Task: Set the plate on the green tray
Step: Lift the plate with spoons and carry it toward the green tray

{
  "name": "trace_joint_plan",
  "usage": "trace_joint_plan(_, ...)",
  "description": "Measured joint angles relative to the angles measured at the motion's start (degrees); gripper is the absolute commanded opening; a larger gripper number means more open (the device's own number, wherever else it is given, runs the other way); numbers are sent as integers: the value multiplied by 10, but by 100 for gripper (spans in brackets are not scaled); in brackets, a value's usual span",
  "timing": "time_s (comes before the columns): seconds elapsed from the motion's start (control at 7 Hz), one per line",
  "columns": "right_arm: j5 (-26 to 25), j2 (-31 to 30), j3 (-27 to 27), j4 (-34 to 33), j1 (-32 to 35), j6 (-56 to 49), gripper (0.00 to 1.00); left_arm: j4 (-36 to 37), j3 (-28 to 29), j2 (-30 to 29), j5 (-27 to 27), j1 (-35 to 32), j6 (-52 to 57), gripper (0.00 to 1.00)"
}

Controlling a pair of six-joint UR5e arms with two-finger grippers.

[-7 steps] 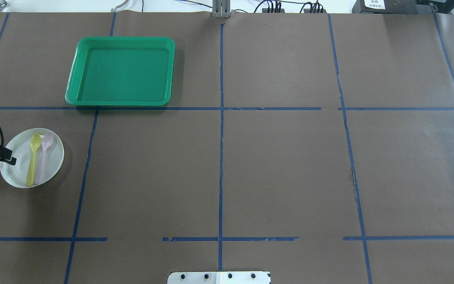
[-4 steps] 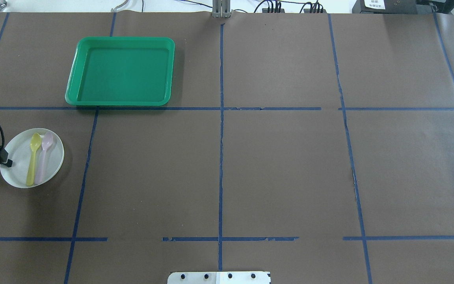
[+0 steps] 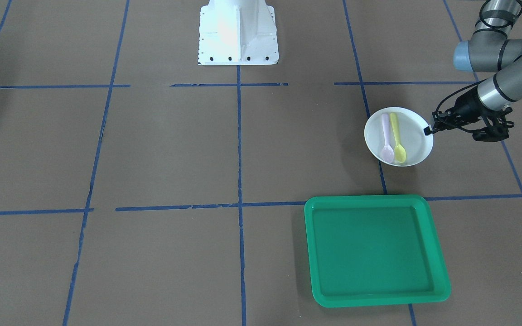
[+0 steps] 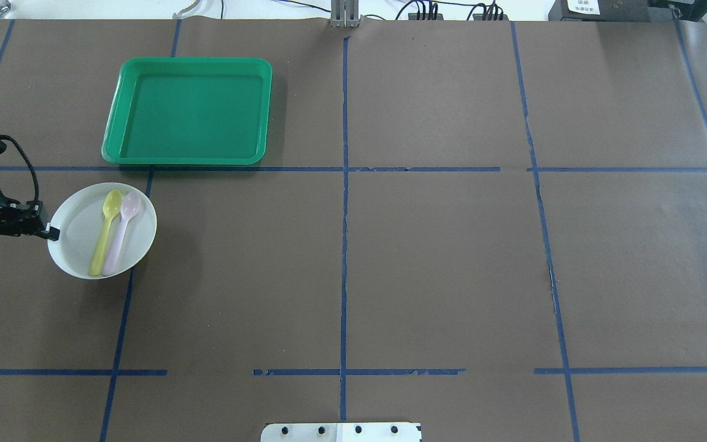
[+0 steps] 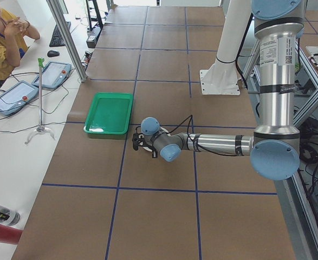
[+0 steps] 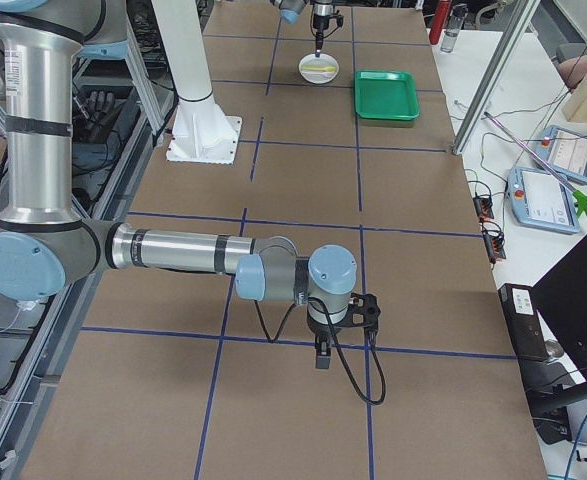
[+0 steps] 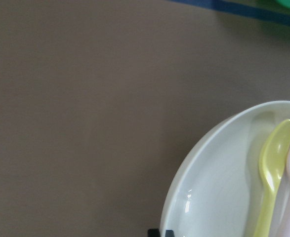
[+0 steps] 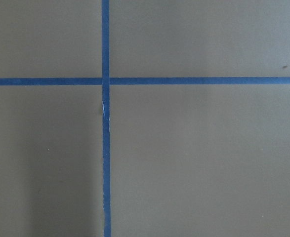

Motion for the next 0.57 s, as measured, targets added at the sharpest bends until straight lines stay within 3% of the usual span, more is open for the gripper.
trace_joint_plan(0.29, 0, 0, 0, 0, 0, 0, 100, 0, 15, -67, -5, 0, -55, 0)
trace_joint_plan(0.57, 0, 0, 0, 0, 0, 0, 100, 1, 97, -150, -3, -3, -93, 0)
